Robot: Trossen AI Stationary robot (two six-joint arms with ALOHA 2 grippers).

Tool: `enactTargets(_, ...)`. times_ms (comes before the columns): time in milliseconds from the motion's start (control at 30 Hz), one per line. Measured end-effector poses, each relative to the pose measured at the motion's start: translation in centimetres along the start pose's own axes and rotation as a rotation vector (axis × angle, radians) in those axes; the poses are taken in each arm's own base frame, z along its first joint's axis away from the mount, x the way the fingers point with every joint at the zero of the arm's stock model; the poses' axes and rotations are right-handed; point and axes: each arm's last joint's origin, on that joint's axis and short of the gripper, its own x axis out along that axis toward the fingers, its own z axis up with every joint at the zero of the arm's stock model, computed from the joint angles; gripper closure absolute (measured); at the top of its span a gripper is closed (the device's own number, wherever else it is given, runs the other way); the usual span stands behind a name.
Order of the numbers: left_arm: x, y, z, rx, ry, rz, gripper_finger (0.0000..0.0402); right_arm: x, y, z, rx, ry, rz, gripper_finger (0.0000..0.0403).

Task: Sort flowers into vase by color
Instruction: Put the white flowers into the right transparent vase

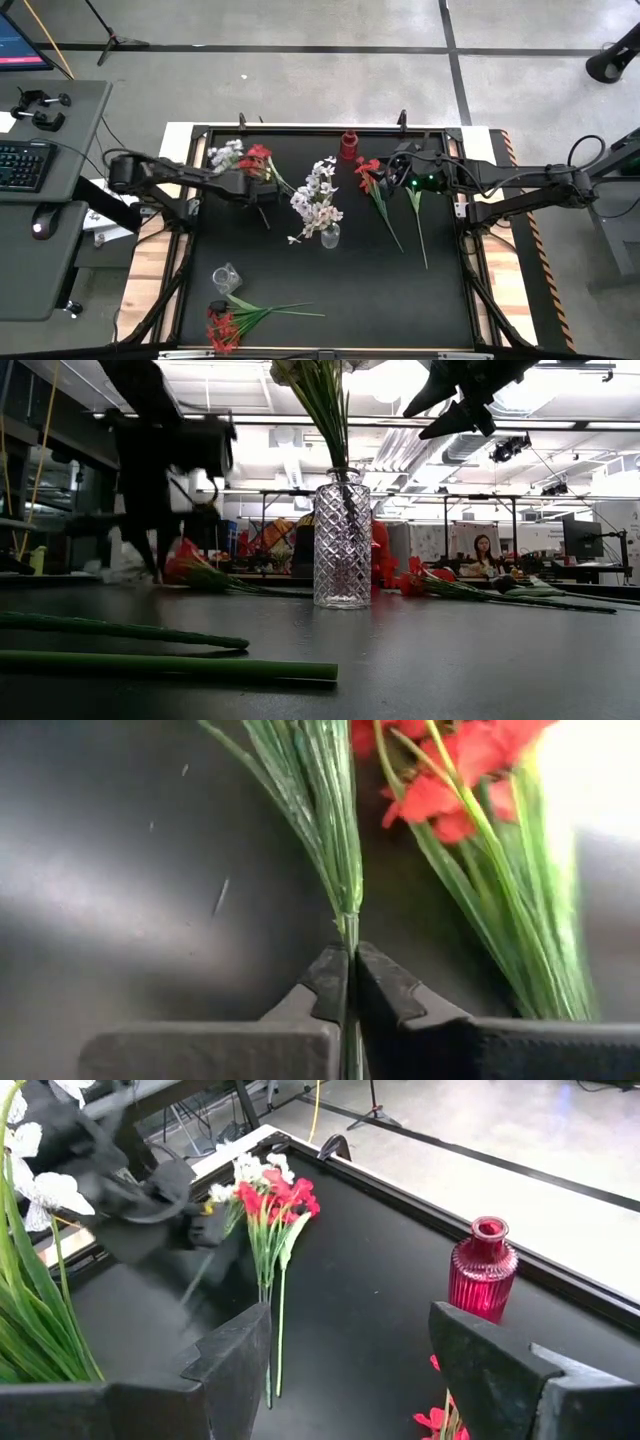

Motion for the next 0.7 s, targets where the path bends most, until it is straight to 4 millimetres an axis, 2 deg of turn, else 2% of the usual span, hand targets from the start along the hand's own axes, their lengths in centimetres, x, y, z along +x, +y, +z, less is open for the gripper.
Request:
enactTargets(133,-3.0,0.9,0.8,0.12,-0.004,-0.122,0.04,0.0,0.0,0.0,0.02,0.0,0.0,0.0142)
enactTargets(300,-6.6,2.5,1.4,0.278,0.093,-0.281,0.0401,0.0,0.0,0.0,0.017,0.0,0.0,0.0142)
enactTargets(433,-8.5,3.7,2.0,0.416,0.242,-0.363,0.0401,0.0,0.0,0.0,0.019,0.0,0.0,0.0142)
enactTargets(700,-11.7,5.1,4.2,0.527,0.45,-0.569,0.0401,0.0,0.0,0.0,0.022,-0.001,0.0,0.0142)
